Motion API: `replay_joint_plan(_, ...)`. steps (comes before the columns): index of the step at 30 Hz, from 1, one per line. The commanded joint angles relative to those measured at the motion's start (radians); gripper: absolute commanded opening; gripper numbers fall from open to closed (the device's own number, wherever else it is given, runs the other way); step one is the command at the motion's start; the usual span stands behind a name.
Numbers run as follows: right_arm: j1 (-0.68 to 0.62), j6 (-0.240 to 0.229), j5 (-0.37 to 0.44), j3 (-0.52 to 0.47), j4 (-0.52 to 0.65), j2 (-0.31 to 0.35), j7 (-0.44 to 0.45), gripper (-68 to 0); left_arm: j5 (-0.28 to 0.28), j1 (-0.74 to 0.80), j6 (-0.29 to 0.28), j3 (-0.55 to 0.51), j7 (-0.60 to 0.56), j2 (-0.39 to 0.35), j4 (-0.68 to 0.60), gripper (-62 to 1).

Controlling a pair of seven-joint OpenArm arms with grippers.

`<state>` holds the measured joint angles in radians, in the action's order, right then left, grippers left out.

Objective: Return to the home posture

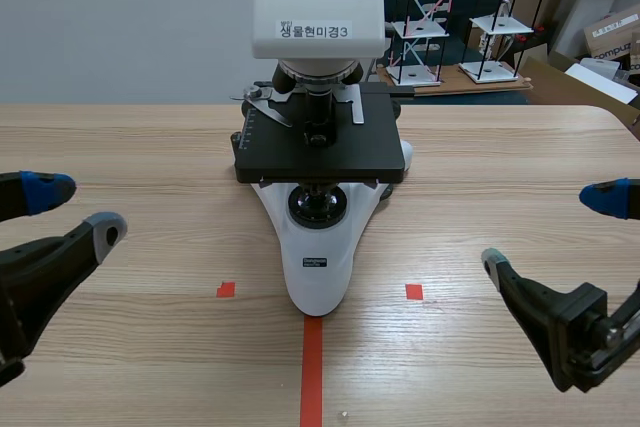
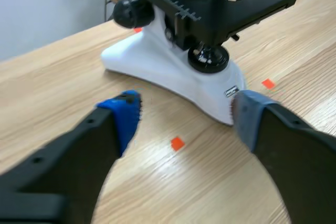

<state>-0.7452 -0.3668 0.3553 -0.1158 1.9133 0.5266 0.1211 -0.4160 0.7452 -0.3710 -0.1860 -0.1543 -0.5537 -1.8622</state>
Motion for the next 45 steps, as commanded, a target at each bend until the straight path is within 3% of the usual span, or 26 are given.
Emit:
replay_joint_plan(1,0.014,0.0,0.011,-0.007,0.014,0.008,0.011,0.4,-0.006,0.023,-0.002,-0.019,-0.014,0.027,-0.023,-17.1)
replay_joint_plan(5,0.014,0.0,0.011,-0.007,0.014,0.008,0.011,0.4,0.003,0.103,-0.003,-0.074,-0.014,0.063,-0.05,-11.3)
replay_joint_plan(10,0.014,0.0,0.01,-0.007,0.014,0.008,0.011,0.4,0.095,0.178,-0.006,-0.106,-0.022,0.105,-0.102,-2.9)
replay_joint_plan(15,0.014,0.0,0.01,-0.007,0.014,0.008,0.011,0.4,0.122,0.208,-0.009,-0.115,-0.028,0.121,-0.129,1.1)
replay_joint_plan(45,0.014,0.0,0.01,-0.007,0.014,0.008,0.011,0.4,0.121,0.204,-0.01,-0.115,-0.037,0.121,-0.129,1.1)
